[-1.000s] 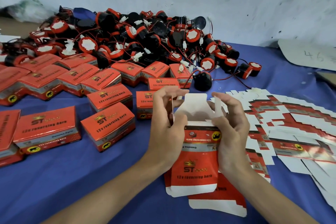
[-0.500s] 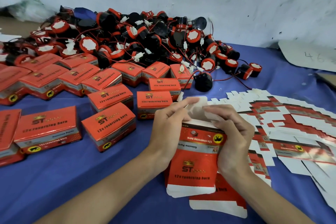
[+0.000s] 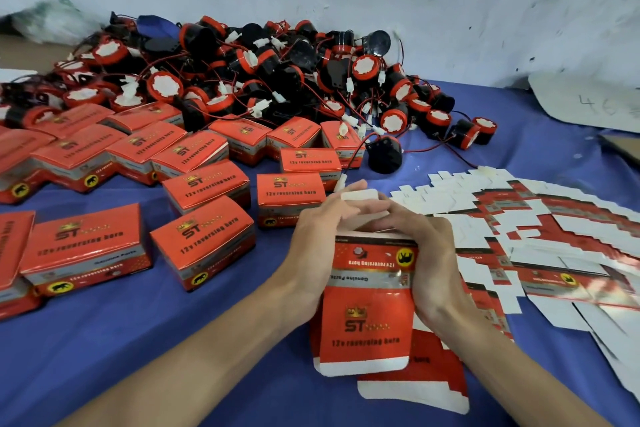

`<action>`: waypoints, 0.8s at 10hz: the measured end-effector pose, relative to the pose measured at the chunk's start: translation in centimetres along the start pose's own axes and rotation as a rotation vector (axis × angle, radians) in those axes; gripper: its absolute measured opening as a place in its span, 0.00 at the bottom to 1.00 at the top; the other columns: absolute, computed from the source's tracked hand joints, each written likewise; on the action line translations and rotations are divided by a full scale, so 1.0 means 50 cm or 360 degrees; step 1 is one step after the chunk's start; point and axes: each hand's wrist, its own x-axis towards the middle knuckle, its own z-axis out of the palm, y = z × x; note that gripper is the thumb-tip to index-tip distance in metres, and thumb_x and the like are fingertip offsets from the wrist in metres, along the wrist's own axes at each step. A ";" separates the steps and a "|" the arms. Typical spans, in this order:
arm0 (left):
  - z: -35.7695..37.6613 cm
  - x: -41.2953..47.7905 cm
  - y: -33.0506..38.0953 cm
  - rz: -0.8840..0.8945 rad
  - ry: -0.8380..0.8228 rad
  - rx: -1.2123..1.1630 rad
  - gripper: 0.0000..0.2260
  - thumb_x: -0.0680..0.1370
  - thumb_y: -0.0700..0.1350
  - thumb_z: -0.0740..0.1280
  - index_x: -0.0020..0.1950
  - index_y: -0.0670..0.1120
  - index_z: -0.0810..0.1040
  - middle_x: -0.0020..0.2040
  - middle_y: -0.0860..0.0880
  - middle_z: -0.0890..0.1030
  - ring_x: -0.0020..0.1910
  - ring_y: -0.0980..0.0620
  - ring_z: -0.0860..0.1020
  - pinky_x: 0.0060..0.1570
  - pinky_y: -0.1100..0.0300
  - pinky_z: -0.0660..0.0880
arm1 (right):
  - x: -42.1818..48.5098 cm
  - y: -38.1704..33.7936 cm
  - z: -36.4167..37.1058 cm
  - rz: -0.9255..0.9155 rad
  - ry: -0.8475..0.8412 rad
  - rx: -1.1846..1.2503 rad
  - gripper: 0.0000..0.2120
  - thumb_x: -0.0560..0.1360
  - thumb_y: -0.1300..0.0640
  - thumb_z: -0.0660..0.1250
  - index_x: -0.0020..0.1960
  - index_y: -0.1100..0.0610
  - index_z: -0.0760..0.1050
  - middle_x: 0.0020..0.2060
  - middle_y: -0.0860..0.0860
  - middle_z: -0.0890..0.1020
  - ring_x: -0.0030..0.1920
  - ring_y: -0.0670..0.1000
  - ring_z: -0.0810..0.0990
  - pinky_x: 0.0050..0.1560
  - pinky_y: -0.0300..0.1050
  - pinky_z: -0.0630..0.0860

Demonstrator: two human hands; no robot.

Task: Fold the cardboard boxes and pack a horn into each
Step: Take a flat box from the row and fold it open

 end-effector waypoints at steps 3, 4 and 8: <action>0.008 -0.014 -0.004 0.0040 0.0349 0.0112 0.13 0.79 0.43 0.61 0.49 0.53 0.85 0.52 0.44 0.84 0.48 0.42 0.83 0.51 0.47 0.79 | 0.007 0.002 0.000 -0.0077 0.0212 -0.0236 0.15 0.66 0.59 0.59 0.39 0.62 0.83 0.45 0.54 0.83 0.49 0.57 0.81 0.49 0.49 0.76; 0.010 -0.026 -0.006 -0.0006 0.0229 0.0076 0.12 0.78 0.45 0.61 0.49 0.52 0.85 0.51 0.45 0.85 0.48 0.44 0.83 0.50 0.50 0.80 | 0.007 -0.004 -0.002 -0.0019 0.0117 -0.0236 0.14 0.72 0.64 0.58 0.42 0.62 0.83 0.47 0.53 0.80 0.51 0.58 0.80 0.49 0.48 0.74; 0.013 0.008 0.005 -0.0054 0.0222 0.0172 0.08 0.81 0.45 0.62 0.53 0.43 0.77 0.37 0.50 0.79 0.25 0.67 0.77 0.24 0.75 0.69 | 0.006 -0.002 -0.004 0.0008 0.0176 -0.0195 0.17 0.74 0.68 0.53 0.45 0.63 0.81 0.50 0.54 0.76 0.56 0.58 0.77 0.54 0.51 0.75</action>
